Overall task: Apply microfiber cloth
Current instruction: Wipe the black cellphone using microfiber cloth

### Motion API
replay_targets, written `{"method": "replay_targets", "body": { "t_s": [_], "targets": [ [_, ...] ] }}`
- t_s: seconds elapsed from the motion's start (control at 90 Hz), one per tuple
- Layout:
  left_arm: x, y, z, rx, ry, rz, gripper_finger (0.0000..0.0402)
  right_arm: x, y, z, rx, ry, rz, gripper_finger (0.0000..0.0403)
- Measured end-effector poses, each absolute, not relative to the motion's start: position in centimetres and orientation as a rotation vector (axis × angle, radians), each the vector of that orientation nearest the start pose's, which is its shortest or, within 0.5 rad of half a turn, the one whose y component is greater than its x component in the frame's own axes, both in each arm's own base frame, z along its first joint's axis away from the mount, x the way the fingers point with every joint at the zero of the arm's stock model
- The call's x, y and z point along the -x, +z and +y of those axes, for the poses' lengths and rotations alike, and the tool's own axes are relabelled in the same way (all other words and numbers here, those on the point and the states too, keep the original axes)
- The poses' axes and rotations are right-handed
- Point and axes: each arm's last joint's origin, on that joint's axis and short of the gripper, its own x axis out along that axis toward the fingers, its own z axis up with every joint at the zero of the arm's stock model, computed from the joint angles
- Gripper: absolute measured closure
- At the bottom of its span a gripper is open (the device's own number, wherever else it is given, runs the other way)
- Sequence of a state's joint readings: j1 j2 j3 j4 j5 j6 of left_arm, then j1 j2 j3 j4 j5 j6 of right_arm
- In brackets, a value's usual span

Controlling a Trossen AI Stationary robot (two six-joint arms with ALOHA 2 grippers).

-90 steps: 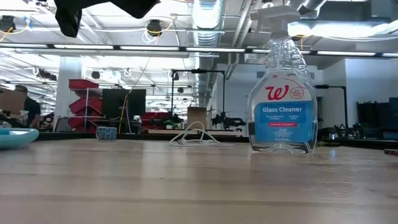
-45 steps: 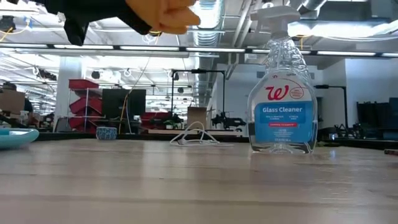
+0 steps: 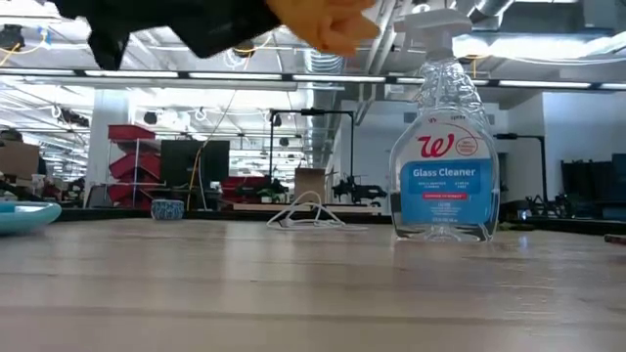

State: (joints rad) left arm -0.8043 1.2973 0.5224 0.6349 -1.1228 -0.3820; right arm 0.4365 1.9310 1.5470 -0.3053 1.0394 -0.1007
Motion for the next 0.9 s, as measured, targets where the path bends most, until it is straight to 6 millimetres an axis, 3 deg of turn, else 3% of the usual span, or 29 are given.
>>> {"method": "replay_targets", "body": {
  "t_s": [0.167,0.289,0.467,0.656,0.8,0.9],
  "targets": [
    [-17.1,22.9,-16.1,0.254,0.334,0.013,0.0395,-40.0,22.3,15.3,0.403,-0.215,0.688,0.0402],
    [-16.6,23.4,-16.3,0.275,0.339,-0.005,0.0395,-40.3,20.8,14.9,0.308,-0.042,0.65,0.0402],
    [-16.6,23.4,-16.2,0.276,0.361,-0.01,0.0395,-39.9,19.4,14.4,0.288,0.033,0.706,0.0402],
    [-16.5,23.4,-16.1,0.268,0.421,-0.026,0.0395,-39.7,18.8,13.9,0.202,0.251,0.809,0.0402],
    [-16.5,23.6,-16.0,0.262,0.431,-0.031,0.0395,-40.5,16.5,13.1,0.192,0.232,0.852,0.0396],
    [-16.5,23.7,-16.0,0.268,0.433,-0.038,0.0395,-41.6,14.2,12.9,0.161,0.22,0.847,0.0368]
  ]
}}
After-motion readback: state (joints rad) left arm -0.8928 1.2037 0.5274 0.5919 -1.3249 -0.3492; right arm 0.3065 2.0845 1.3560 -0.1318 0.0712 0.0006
